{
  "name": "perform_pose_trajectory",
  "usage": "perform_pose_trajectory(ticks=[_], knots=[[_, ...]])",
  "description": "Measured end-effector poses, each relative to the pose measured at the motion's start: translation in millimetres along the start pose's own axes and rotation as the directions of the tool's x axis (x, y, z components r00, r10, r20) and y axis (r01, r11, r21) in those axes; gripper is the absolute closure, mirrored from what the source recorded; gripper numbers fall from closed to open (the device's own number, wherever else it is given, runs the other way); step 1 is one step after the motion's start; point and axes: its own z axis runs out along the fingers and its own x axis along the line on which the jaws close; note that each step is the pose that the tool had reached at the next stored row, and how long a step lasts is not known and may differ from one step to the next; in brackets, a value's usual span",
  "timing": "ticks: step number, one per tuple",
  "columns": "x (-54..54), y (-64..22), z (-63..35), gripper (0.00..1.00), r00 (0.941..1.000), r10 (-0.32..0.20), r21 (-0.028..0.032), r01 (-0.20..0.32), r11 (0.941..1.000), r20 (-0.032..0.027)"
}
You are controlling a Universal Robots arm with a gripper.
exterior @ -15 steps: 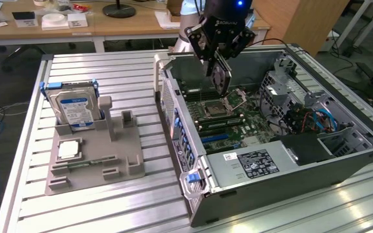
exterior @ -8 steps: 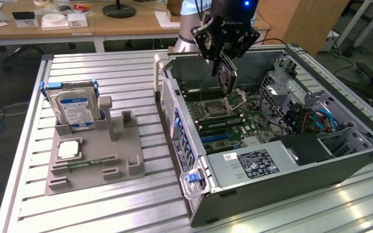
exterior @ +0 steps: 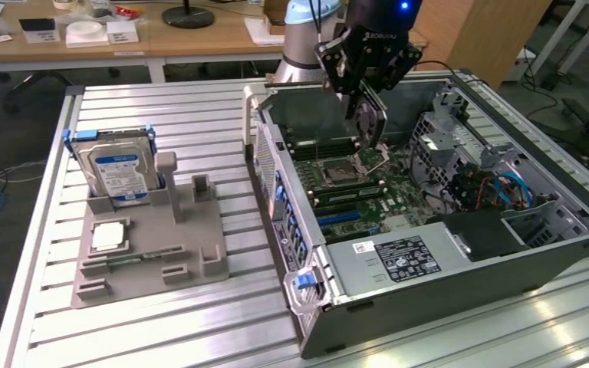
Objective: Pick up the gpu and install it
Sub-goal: 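Pick up the gpu and move the gpu toward the slot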
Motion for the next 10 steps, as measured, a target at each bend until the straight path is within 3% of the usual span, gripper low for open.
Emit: perform_pose_trajectory(ticks=[10], knots=[[-23.6,0.2,0.0,0.72,1.0,0.0,0.0,0.0,1.0,0.0]])
